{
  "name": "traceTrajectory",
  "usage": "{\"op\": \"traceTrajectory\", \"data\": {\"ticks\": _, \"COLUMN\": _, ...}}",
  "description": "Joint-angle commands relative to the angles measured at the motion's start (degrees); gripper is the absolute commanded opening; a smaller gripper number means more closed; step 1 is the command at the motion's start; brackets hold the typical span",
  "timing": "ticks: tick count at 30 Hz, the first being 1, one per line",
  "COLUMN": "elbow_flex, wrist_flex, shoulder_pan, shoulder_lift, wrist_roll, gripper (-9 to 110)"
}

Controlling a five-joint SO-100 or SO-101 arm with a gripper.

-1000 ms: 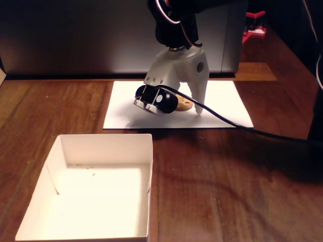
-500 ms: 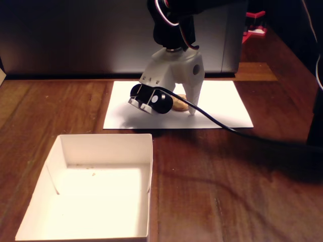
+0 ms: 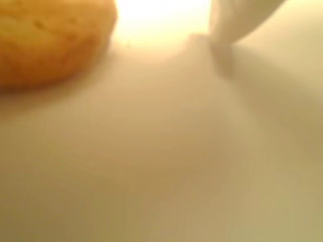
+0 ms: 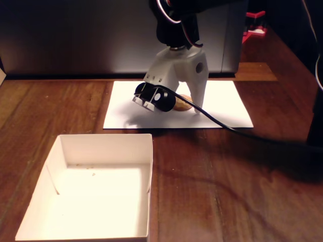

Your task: Grasp a mini cookies block and put it in the white box.

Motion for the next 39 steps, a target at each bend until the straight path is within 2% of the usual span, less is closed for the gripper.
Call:
{"op": "traceTrajectory", "data": {"ticks": 1, "elbow_flex": -4.3, "wrist_flex": 0.2, "shoulder_pan": 1.1, "shoulder_lift": 4.8, "wrist_roll": 1.0, "gripper": 43}}
{"op": "traceTrajectory", "data": {"ticks": 17, "elbow_flex": -4.1, "wrist_flex": -0.3, "shoulder_pan": 0.3, "shoulder_lift": 2.2, "wrist_roll": 0.8, "gripper": 40}}
{"op": "traceTrajectory", "data": {"ticks": 20, "elbow_flex": -4.1, "wrist_flex": -0.4, "shoulder_pan": 0.1, "shoulder_lift": 1.8, "wrist_roll": 1.0, "gripper": 37}}
{"op": "traceTrajectory", "data": {"ticks": 29, "elbow_flex": -4.0, "wrist_flex": -2.5, "shoulder_pan": -1.1, "shoulder_lift": 1.2, "wrist_roll": -0.3, "gripper": 42}}
{"op": "traceTrajectory", "data": {"ticks": 39, "elbow_flex": -4.0, "wrist_flex": -3.3, "shoulder_pan": -1.3, "shoulder_lift": -0.1, "wrist_roll": -0.6, "gripper": 40}}
